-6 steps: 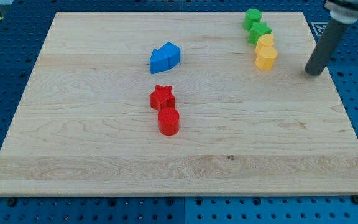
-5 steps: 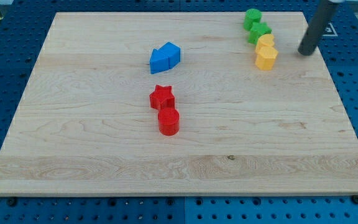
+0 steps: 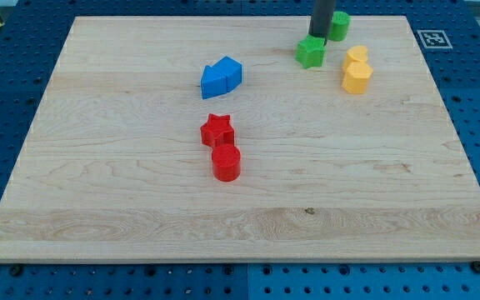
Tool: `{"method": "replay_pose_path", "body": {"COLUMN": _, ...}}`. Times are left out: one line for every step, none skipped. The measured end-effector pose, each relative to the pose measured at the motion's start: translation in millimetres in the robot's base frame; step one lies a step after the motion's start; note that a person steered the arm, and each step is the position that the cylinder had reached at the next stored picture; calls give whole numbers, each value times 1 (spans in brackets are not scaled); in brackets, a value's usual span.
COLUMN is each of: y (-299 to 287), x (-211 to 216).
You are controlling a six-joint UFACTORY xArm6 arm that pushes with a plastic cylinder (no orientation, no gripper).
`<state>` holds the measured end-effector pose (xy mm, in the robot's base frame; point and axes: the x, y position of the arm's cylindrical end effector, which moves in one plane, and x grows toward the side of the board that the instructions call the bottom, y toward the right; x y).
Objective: Move the green star to the center
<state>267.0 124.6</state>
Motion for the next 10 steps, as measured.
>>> {"method": "replay_pose_path", "body": {"y": 0, "x": 34}}
{"method": "replay_pose_path", "body": {"y": 0, "x": 63}}
{"method": "replay_pose_path", "body": {"y": -3, "x": 58}}
{"method": "replay_pose_path", "body": {"y": -13, "x": 59}}
{"method": "replay_pose_path", "body": {"y": -20, "x": 66}}
{"method": "replay_pose_path", "body": {"y": -28, "x": 79}}
{"method": "replay_pose_path", "body": {"y": -36, "x": 77}}
{"method": "replay_pose_path", "body": {"y": -57, "x": 74}}
{"method": "replay_pose_path", "body": {"y": -89, "x": 72}}
{"method": "replay_pose_path", "body": {"y": -107, "x": 75}}
